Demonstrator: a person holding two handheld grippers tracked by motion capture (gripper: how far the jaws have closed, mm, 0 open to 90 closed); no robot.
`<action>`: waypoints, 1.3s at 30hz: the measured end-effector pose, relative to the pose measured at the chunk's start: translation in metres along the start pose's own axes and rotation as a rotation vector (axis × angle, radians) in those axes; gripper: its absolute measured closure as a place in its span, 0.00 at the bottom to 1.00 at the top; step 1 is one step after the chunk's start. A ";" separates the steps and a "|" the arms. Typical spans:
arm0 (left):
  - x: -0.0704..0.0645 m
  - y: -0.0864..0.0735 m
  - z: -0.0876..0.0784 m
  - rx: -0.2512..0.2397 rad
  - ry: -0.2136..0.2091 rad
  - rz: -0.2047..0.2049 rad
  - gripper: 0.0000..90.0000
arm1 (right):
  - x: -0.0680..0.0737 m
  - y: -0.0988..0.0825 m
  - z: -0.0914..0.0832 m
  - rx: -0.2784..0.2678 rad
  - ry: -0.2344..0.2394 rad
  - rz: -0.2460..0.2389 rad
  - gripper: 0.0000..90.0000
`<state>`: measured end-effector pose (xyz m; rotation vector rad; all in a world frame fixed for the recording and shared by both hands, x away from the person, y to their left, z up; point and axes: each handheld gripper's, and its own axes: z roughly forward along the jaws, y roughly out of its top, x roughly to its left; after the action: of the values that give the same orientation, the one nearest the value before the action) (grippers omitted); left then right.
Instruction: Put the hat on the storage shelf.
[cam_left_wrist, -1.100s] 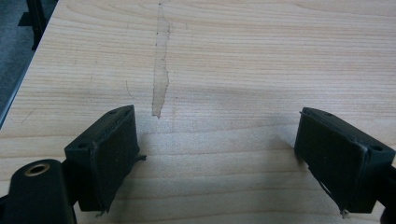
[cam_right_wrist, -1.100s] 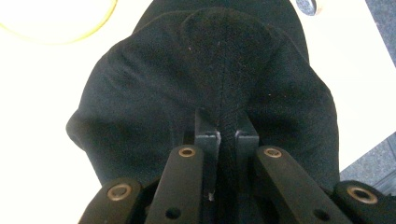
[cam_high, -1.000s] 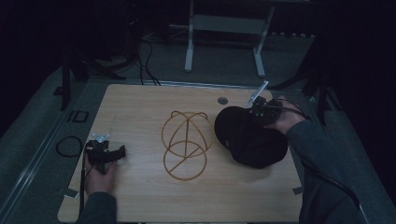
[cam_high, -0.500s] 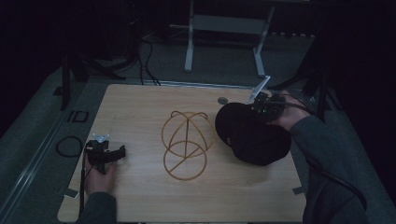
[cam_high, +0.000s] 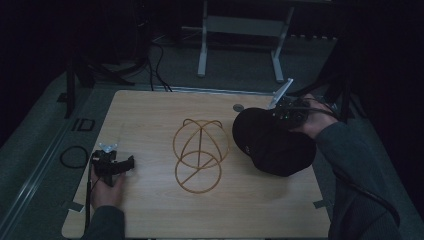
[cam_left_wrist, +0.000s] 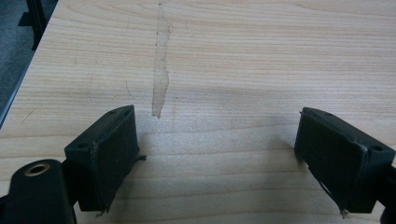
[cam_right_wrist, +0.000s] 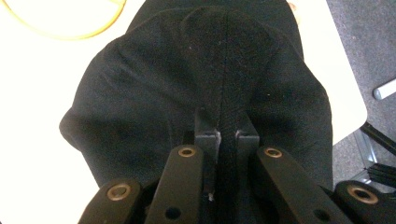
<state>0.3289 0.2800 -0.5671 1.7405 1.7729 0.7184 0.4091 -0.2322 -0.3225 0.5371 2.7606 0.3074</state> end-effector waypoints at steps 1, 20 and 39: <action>0.000 0.000 0.000 0.000 0.000 0.000 0.15 | 0.000 0.000 -0.002 -0.001 -0.002 -0.003 0.95; 0.000 0.000 0.000 0.002 0.000 0.000 0.15 | 0.002 -0.001 -0.023 -0.042 0.018 -0.037 0.95; 0.000 0.000 0.000 0.002 0.001 0.000 0.15 | 0.003 -0.005 -0.048 -0.109 0.030 -0.060 0.95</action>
<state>0.3288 0.2800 -0.5670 1.7418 1.7745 0.7177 0.3887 -0.2426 -0.2797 0.4254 2.7633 0.4518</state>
